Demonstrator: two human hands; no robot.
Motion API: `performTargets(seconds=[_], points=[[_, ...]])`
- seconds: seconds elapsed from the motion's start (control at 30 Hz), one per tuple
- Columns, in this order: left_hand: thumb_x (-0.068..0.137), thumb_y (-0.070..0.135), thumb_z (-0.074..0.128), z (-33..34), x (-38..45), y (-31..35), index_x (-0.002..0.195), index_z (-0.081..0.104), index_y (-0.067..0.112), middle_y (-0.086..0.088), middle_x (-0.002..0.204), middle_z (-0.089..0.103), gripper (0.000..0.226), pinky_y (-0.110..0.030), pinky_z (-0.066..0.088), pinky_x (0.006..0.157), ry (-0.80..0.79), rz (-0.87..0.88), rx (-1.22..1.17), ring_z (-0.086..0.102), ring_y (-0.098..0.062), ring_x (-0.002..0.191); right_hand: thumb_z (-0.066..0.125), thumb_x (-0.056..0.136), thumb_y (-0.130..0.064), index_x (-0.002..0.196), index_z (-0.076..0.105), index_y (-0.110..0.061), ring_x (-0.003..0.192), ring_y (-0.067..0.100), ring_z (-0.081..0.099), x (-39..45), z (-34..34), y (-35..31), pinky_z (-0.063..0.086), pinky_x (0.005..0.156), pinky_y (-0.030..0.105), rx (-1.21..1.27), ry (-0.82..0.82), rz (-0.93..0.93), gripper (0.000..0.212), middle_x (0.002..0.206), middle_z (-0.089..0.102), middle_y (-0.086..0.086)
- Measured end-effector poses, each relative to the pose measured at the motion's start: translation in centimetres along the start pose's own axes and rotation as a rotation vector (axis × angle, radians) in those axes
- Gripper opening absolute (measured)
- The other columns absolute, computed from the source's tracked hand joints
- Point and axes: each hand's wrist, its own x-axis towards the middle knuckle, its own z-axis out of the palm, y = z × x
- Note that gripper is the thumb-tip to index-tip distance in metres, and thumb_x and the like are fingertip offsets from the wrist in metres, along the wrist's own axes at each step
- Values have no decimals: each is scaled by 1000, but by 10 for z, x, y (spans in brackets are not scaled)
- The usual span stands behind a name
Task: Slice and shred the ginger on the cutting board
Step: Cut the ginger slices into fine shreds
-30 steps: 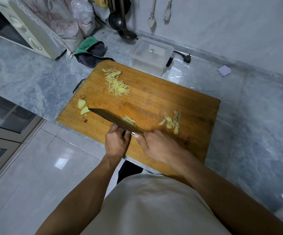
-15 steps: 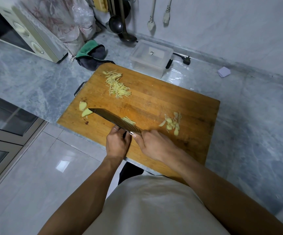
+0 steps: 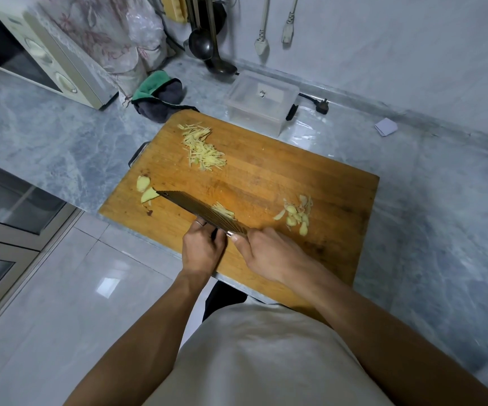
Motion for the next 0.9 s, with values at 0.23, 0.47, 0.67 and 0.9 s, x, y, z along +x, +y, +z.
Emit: performTargets(seconds=[0.23, 0.47, 0.67, 0.9], points=[[84, 22, 46, -1, 0, 2, 72, 69, -4, -22, 82, 68, 37, -26, 45, 52, 64, 82, -10, 63, -37, 60, 24, 107, -52, 87, 54, -14, 57, 22, 48, 0, 0, 4, 29, 47, 31, 4, 16, -11, 53, 68, 48, 2], [82, 22, 44, 0, 0, 0, 69, 67, -5, -24, 78, 67, 38, -28, 48, 54, 40, 43, -19, 64, -37, 61, 25, 107, -52, 85, 52, -15, 54, 17, 43, -5, -1, 3, 27, 45, 30, -3, 13, -9, 51, 67, 46, 1], [78, 10, 57, 1, -1, -2, 69, 67, -5, -25, 85, 69, 20, -28, 48, 55, 4, 2, 5, 66, -37, 62, 26, 108, -50, 96, 60, -7, 67, 28, 48, 3, 4, -2, 34, 57, 33, 29, 17, 0, 56, 76, 51, 7], [81, 17, 52, 2, 0, -4, 68, 68, -3, -22, 77, 66, 29, -25, 43, 52, 49, 26, 20, 63, -35, 59, 26, 107, -51, 85, 54, -13, 54, 18, 47, -5, 2, 3, 29, 46, 29, 13, 34, -33, 52, 66, 48, 1]])
